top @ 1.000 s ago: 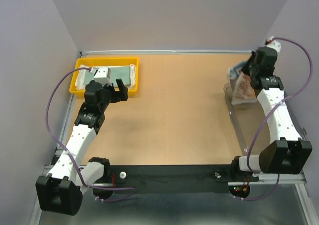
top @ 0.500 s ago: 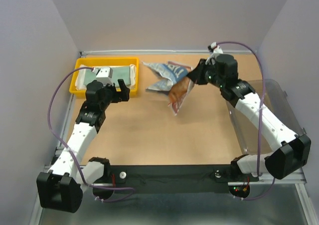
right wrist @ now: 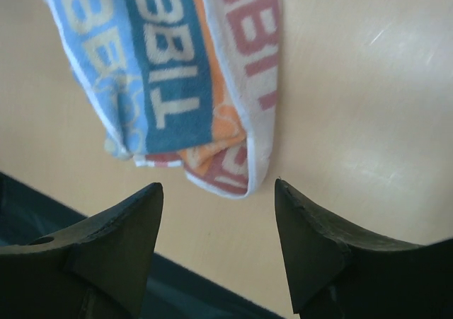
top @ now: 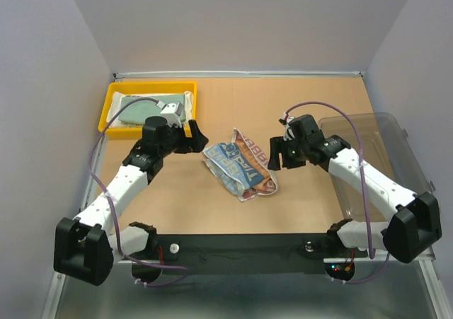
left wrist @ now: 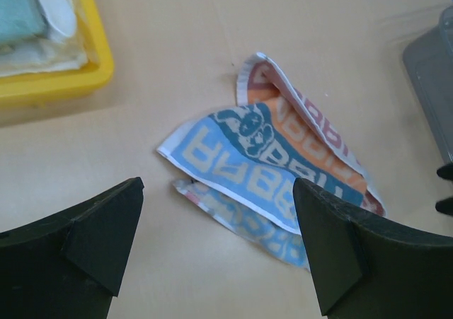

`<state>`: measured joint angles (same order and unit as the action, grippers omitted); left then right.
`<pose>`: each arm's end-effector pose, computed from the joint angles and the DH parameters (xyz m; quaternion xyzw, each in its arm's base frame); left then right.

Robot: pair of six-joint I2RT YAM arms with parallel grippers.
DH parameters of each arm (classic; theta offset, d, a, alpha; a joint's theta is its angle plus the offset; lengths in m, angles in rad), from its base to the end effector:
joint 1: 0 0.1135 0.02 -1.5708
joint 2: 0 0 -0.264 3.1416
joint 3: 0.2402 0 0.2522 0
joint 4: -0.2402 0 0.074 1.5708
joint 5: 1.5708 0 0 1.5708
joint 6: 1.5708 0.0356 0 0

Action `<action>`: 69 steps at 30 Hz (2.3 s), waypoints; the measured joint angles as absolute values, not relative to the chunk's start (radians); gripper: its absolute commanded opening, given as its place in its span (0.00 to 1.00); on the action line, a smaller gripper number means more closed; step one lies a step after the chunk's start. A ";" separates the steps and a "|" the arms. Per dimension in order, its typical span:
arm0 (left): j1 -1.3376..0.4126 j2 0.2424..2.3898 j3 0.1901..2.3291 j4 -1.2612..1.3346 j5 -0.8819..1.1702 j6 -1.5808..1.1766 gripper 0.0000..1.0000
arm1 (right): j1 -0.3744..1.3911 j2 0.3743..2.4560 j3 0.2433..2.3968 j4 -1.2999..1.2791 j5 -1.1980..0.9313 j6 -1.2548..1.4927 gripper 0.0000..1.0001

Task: Fold and stack the towels
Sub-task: Flatten out the crumpled towel

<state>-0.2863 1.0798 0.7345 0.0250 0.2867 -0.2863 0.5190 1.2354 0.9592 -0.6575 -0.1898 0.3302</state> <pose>0.2360 -0.0800 0.2858 0.0836 0.8025 -0.2747 0.5230 0.2137 0.1298 0.2661 -0.1187 0.9384 0.2104 0.2470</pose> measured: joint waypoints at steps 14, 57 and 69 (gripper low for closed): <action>-0.385 1.398 0.738 0.102 0.072 -0.561 0.83 | 0.518 1.707 1.273 -0.349 -0.162 0.118 0.68; -0.409 1.681 0.787 0.291 0.043 -0.671 0.57 | 0.519 2.057 1.402 -0.119 -0.164 0.087 0.01; -0.414 1.692 0.787 0.308 0.038 -0.690 0.56 | 0.498 2.050 1.343 -0.073 -0.150 0.132 0.01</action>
<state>-0.4141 1.6917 0.7872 0.3084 0.0380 -0.6903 0.4984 2.0502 1.3426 -0.0731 -0.1497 0.1322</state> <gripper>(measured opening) 0.570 0.035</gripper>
